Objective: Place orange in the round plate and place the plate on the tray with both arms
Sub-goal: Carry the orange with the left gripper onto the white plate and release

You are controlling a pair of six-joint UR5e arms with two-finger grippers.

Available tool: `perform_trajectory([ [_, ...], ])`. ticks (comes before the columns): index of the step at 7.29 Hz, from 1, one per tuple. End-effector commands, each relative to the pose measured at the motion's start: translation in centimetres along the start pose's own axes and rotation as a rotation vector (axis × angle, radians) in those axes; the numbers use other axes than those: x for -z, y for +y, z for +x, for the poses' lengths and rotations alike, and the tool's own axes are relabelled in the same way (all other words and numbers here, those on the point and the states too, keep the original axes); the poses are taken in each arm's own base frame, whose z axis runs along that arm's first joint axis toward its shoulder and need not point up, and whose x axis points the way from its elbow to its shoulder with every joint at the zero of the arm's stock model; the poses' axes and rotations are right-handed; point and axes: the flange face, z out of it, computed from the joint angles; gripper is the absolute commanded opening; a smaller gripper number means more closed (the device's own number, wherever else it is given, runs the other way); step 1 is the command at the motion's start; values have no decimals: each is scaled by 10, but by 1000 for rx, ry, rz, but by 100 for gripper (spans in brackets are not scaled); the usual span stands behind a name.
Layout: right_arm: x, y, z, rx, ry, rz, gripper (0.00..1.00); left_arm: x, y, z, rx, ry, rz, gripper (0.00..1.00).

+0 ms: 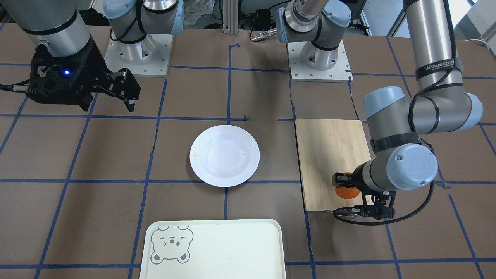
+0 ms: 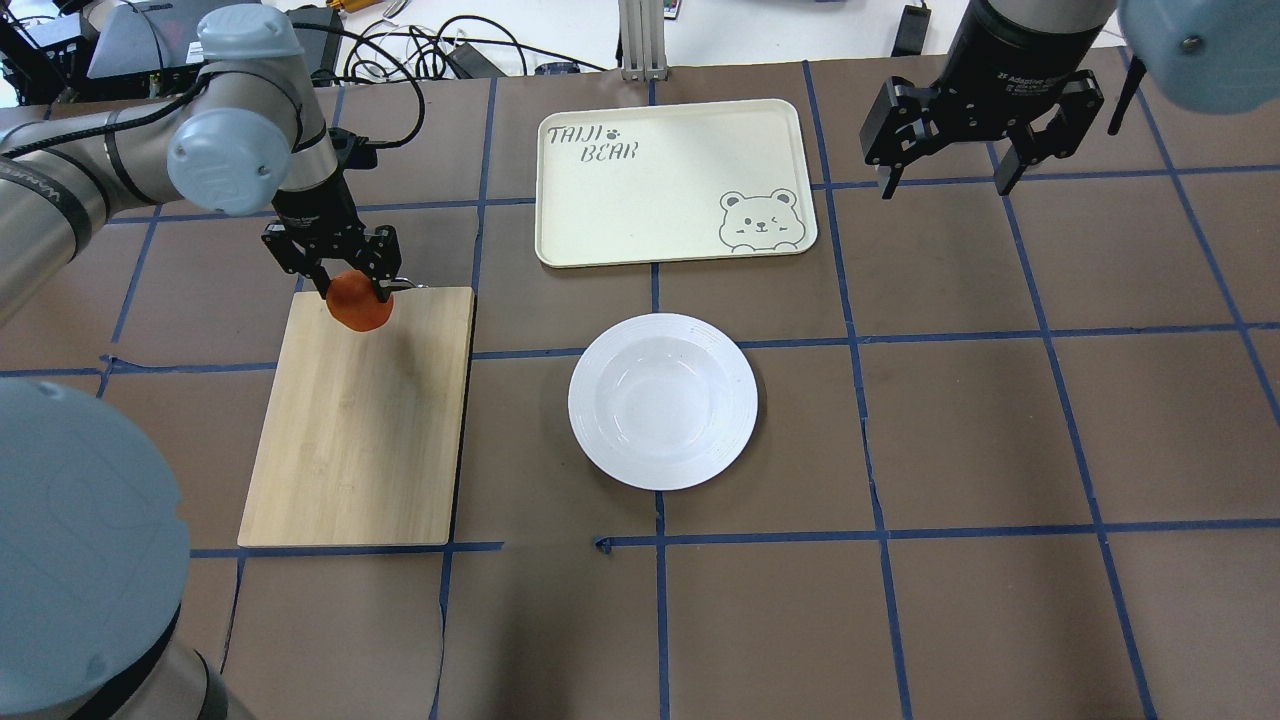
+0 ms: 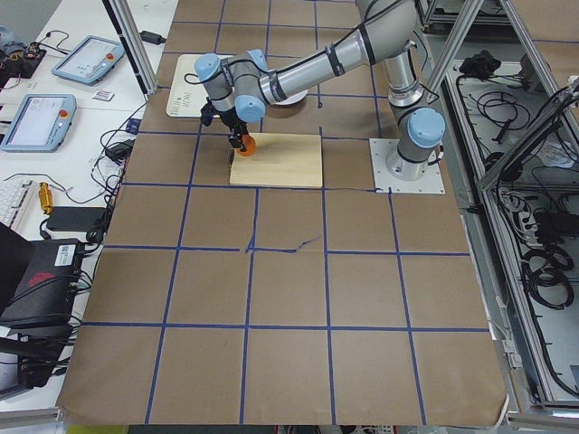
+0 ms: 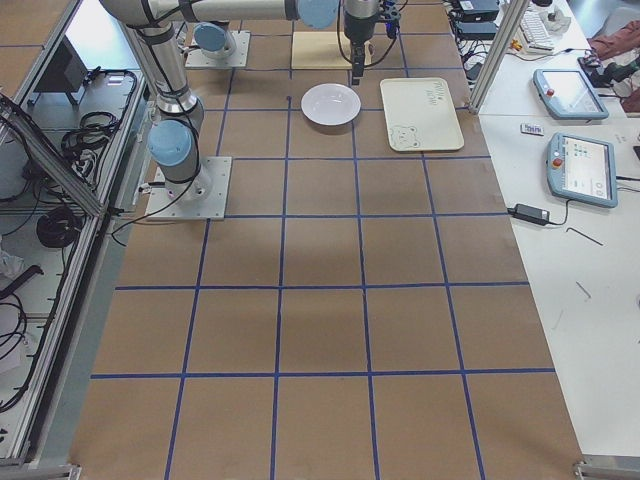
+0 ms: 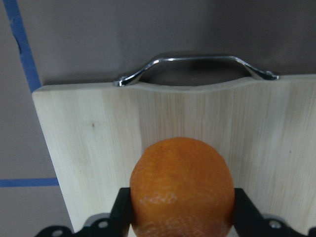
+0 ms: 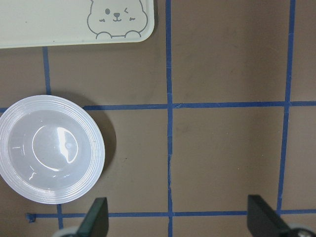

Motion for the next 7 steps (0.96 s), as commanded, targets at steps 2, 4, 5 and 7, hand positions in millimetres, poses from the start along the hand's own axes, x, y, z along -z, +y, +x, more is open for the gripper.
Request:
perform_trajectory([
  [2, 0, 0, 0, -1, 2, 1, 100, 31, 40, 151, 41, 76, 12, 5],
  [4, 0, 0, 0, -1, -1, 0, 100, 27, 80, 251, 237, 139, -20, 0],
  [5, -1, 0, 1, -2, 2, -2, 100, 10, 91, 291, 285, 147, -50, 0],
  [7, -1, 0, 1, -2, 2, -3, 100, -24, 108, 315, 277, 176, -57, 1],
])
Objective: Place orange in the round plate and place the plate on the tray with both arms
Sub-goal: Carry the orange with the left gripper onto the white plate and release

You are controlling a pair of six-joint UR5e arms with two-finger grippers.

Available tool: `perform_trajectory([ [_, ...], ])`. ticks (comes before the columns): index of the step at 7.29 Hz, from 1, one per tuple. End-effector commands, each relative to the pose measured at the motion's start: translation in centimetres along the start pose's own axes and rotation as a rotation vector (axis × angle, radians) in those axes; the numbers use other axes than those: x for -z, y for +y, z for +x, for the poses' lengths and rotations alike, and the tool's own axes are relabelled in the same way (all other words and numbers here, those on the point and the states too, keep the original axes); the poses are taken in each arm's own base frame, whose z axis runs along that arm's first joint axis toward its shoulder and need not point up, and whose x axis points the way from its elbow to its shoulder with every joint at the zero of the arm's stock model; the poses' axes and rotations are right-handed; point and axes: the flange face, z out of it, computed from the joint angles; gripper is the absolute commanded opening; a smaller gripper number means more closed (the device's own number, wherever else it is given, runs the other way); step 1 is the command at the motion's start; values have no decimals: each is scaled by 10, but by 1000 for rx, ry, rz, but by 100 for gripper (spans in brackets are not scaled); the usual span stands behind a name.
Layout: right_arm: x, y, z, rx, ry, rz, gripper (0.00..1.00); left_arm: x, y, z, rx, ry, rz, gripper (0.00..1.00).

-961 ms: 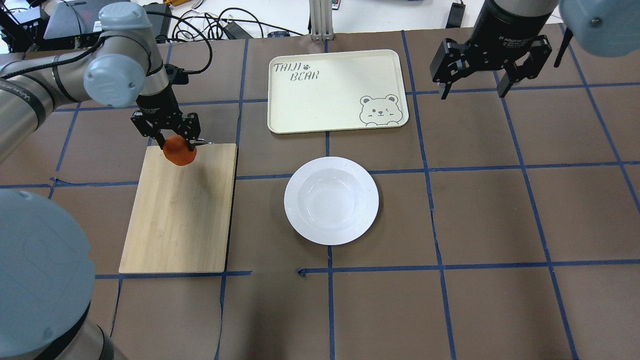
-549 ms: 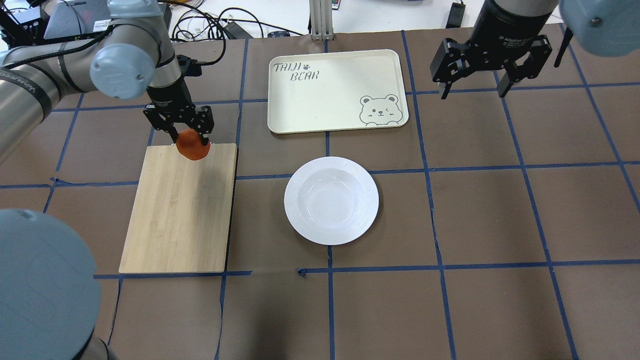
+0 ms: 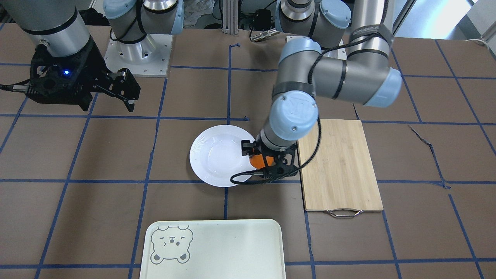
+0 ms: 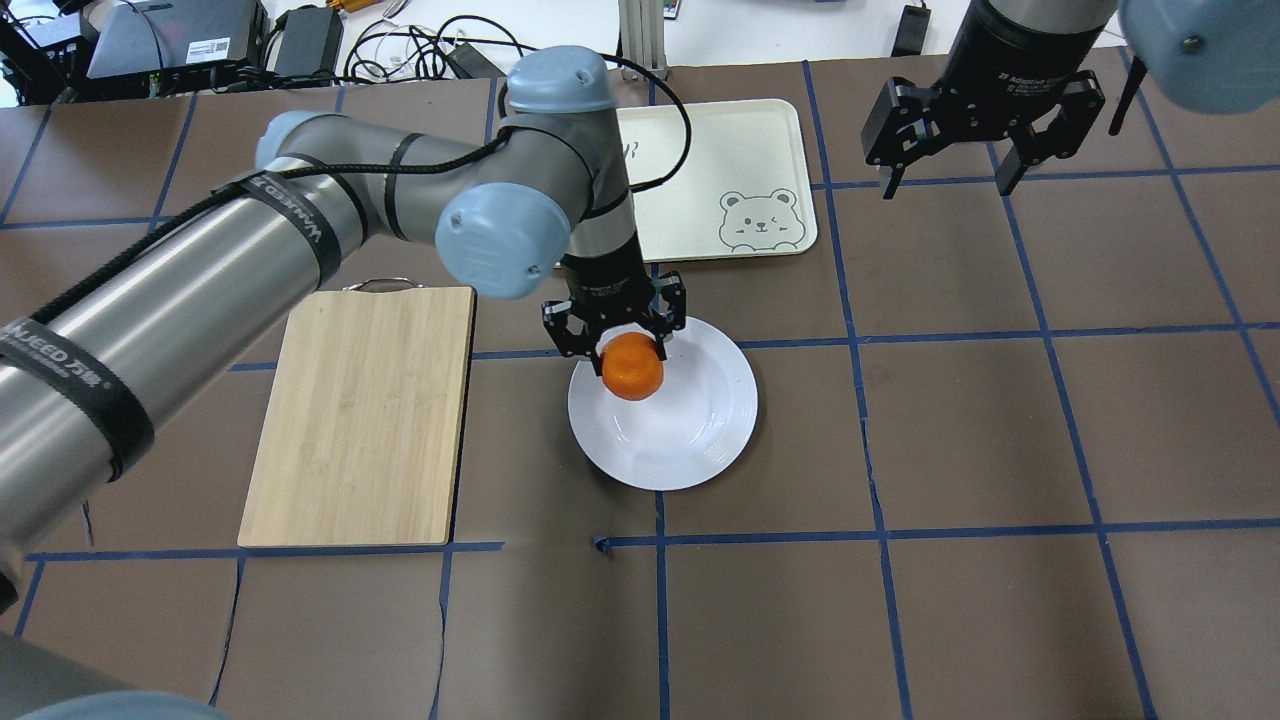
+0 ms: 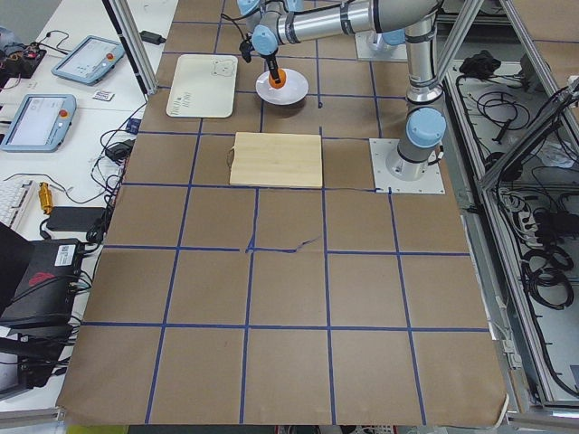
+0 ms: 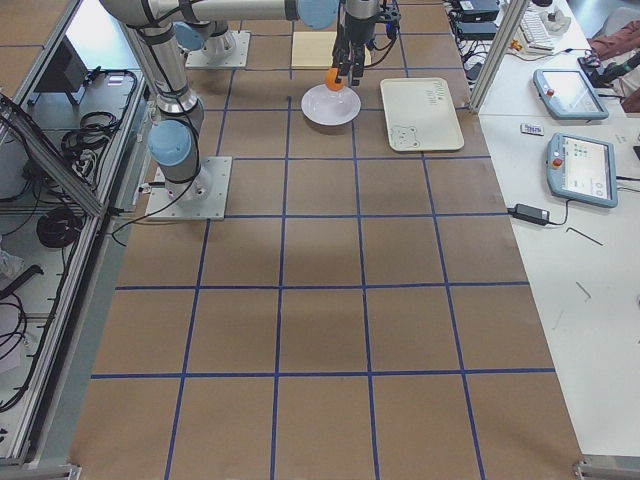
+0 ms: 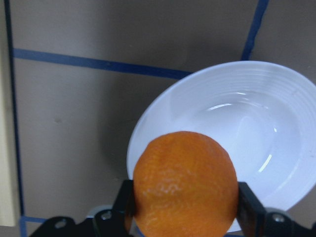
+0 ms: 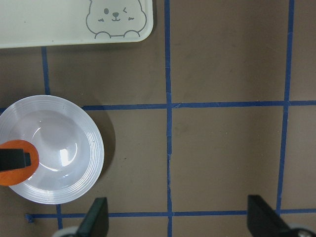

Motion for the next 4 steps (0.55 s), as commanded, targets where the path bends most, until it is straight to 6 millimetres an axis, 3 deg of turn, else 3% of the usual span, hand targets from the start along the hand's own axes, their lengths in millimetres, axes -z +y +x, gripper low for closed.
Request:
perform_trajectory([
  [1, 0, 0, -1, 1, -1, 2, 100, -33, 18, 1, -6, 23, 25, 64],
  [2, 0, 0, 0, 1, 0, 0, 100, -32, 15, 2, -16, 50, 78, 100],
  [3, 0, 0, 0, 1, 0, 0, 100, -26, 8, -3, -4, 59, 85, 100],
  [4, 0, 0, 0, 3, 2, 0, 100, -5, -14, -28, 48, 87, 100, 100],
])
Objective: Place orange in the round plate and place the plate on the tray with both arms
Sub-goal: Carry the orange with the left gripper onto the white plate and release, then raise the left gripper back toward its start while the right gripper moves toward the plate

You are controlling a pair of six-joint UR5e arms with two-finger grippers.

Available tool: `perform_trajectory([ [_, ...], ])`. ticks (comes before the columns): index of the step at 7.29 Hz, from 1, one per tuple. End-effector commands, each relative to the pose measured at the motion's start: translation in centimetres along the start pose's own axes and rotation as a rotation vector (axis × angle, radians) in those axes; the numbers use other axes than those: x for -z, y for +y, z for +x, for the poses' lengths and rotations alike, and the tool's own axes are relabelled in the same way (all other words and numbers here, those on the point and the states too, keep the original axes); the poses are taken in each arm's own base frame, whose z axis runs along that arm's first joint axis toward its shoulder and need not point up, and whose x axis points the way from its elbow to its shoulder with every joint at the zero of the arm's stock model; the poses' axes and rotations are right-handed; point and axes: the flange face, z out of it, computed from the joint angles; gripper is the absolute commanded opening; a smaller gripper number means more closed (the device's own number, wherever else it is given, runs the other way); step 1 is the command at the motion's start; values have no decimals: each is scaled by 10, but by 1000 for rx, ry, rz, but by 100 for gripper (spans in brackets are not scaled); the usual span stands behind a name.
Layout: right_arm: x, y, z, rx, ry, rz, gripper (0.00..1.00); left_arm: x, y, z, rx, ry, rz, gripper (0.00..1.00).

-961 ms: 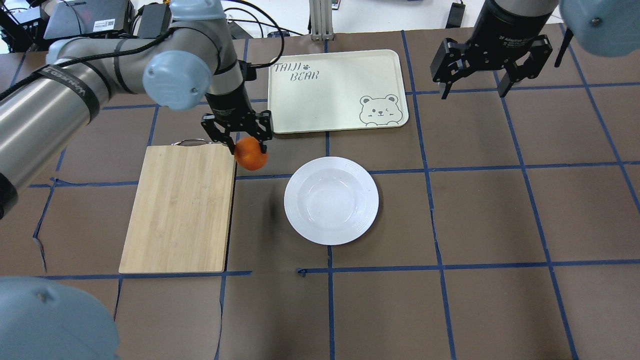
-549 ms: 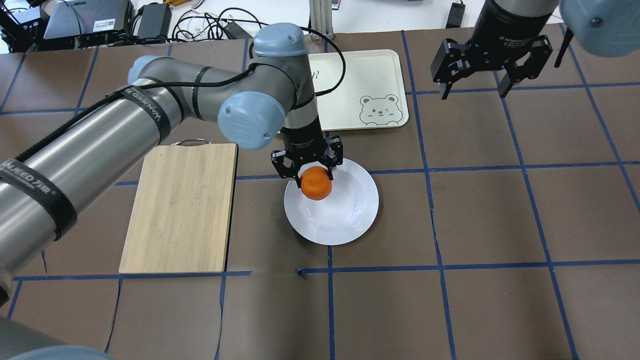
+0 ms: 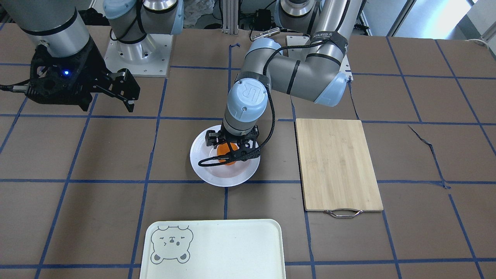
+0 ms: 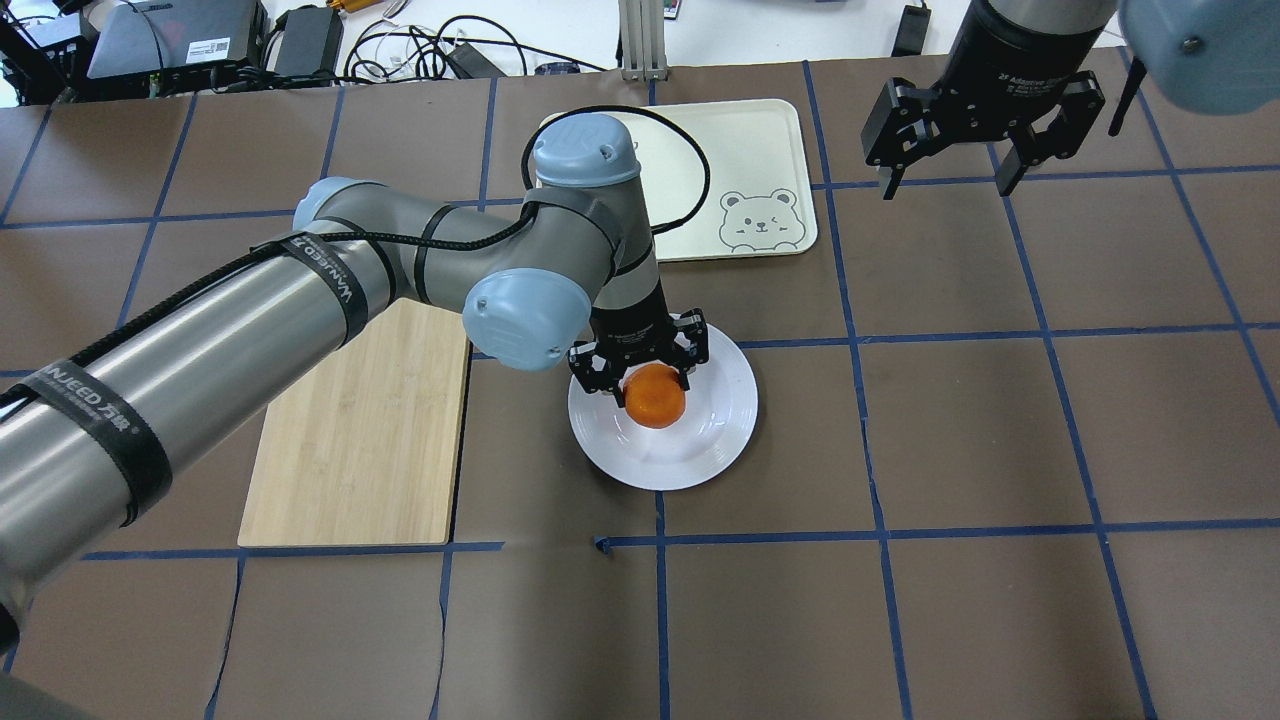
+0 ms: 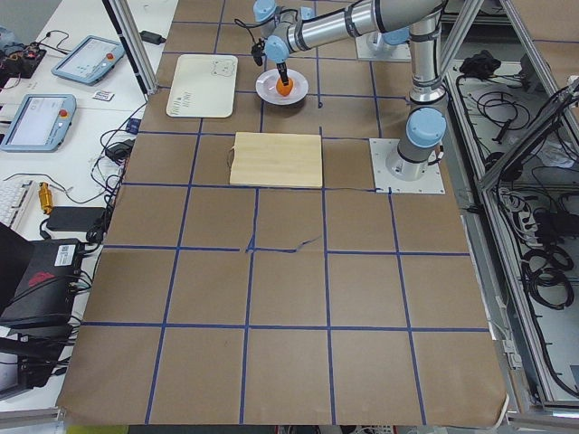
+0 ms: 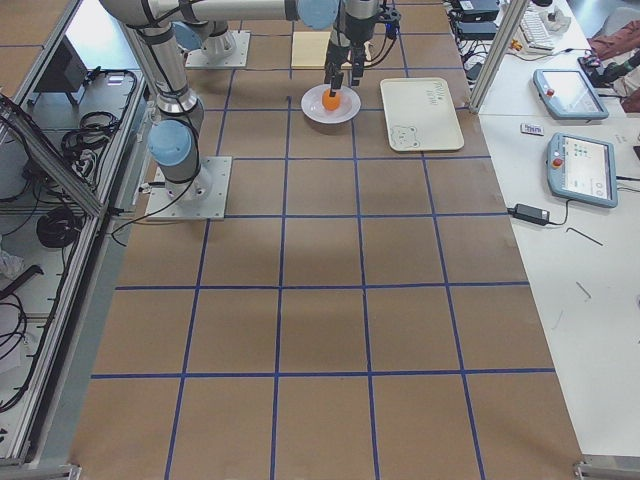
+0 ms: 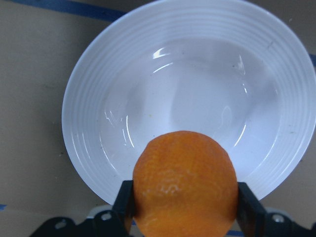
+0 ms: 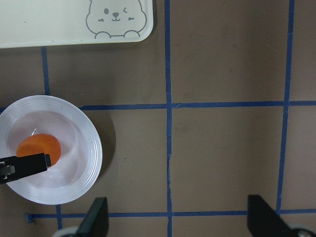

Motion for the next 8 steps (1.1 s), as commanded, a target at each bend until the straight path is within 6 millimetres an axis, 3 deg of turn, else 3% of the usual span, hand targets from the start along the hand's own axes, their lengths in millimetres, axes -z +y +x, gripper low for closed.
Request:
perform_trajectory([
  [1, -1, 0, 0, 0, 3, -5, 100, 52, -37, -40, 56, 62, 66, 100],
  [4, -9, -3, 1, -5, 4, -24, 100, 192, -58, -123, 6, 47, 44, 100],
  [5, -26, -11, -2, 2, -17, -57, 100, 238, -38, -127, -21, 28, 97, 100],
  [7, -51, -26, 4, -15, -29, -93, 100, 289, 7, -129, -59, 31, 221, 100],
  [8, -73, -39, 0, -25, -113, -102, 100, 305, 27, -132, -64, 39, 258, 100],
])
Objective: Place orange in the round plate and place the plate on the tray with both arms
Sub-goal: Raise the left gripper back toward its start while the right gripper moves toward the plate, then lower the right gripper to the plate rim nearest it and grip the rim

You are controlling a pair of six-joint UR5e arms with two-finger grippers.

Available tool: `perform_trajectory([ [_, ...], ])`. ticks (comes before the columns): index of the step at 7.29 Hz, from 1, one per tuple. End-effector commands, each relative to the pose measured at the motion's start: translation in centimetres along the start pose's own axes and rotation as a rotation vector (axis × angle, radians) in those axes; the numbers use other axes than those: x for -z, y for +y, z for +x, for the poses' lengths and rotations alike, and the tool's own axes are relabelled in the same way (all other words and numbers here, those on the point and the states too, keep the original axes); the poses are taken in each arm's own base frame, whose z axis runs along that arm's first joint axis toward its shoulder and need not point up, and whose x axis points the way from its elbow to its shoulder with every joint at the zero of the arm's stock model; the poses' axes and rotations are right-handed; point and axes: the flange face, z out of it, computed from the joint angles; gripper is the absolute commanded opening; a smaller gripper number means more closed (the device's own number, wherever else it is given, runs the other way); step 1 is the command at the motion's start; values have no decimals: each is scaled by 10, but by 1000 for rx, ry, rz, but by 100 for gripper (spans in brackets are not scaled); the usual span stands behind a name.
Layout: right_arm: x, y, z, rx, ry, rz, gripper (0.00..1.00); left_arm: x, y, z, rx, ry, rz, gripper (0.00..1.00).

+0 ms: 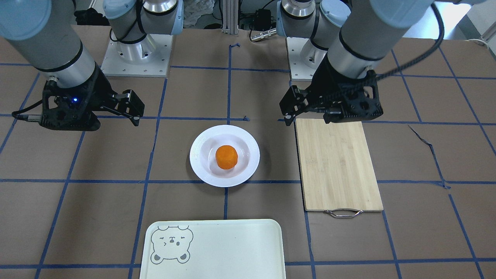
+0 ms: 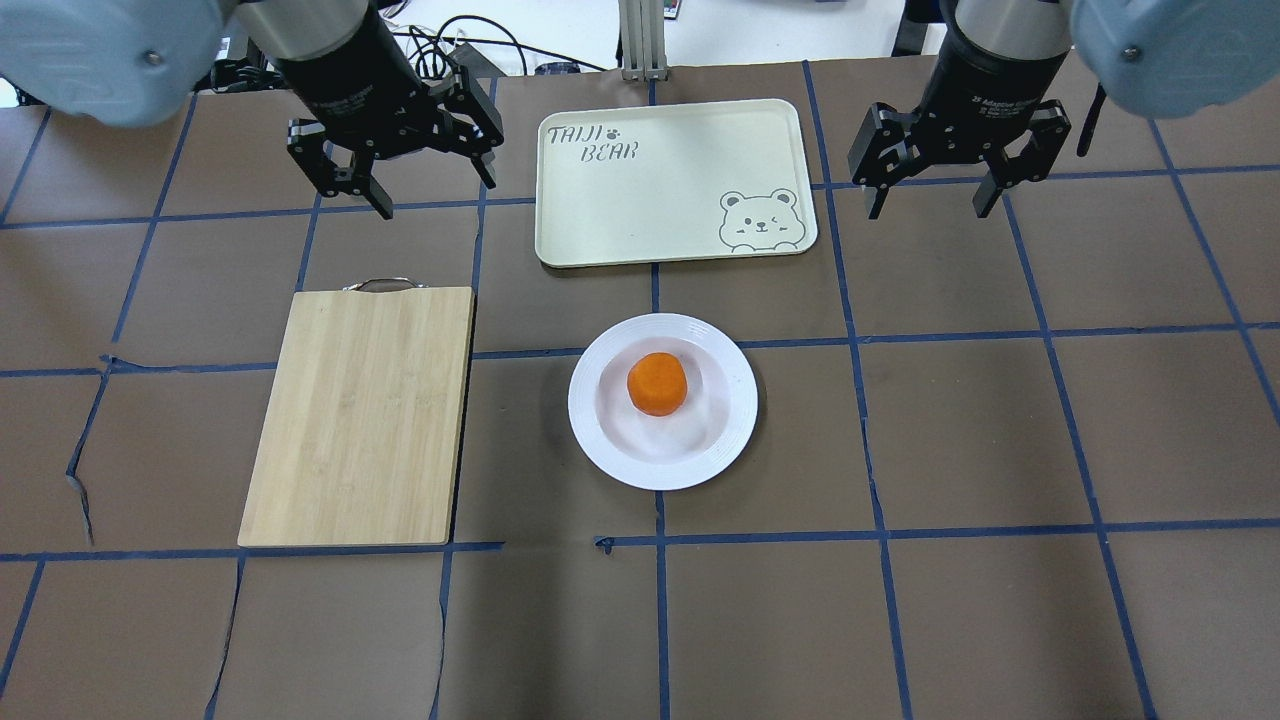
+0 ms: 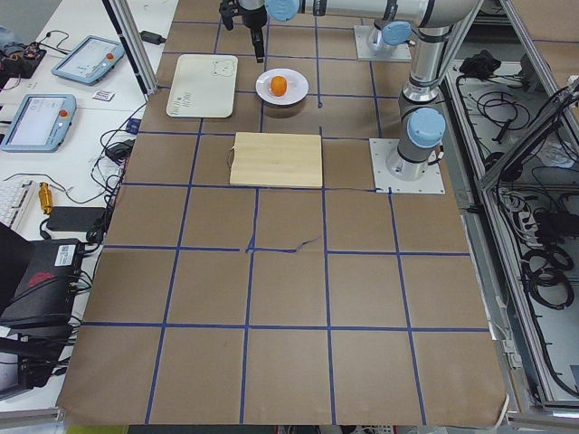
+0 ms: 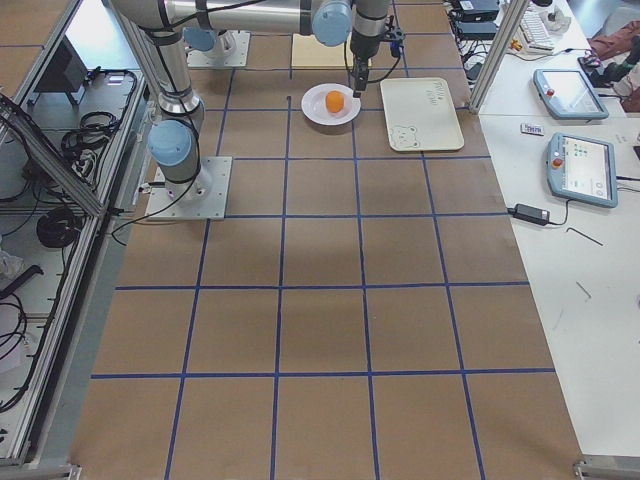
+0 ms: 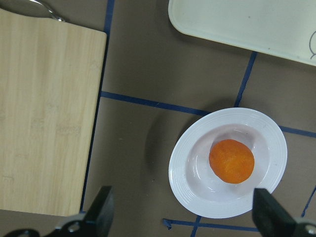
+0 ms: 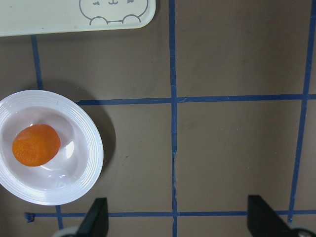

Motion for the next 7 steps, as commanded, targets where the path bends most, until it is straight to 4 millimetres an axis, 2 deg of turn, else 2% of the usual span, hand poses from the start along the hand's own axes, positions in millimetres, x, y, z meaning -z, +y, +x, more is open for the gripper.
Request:
perform_trajectory([
  [1, -41, -18, -5, -11, -128, -11, 100, 29, 30, -4, -9, 1, 52, 100],
  [2, -82, -25, -8, -14, -191, -22, 100, 17, 42, -9, -11, -2, 41, 100],
  [3, -118, -22, -10, -9, -226, 12, 100, 14, 50, -16, -27, -25, 60, 100],
  [4, -159, -13, -14, -4, -293, 49, 100, 11, 46, -27, -128, -140, 111, 100],
  [5, -192, 1, -16, 2, -325, 93, 100, 11, 43, -31, -151, -143, 122, 100],
  [6, -222, 11, -18, 7, -361, 111, 100, 11, 40, -35, -146, -143, 126, 100],
  [7, -239, 17, -21, 7, -409, 96, 100, 10, 39, -34, -148, -139, 129, 100],
])
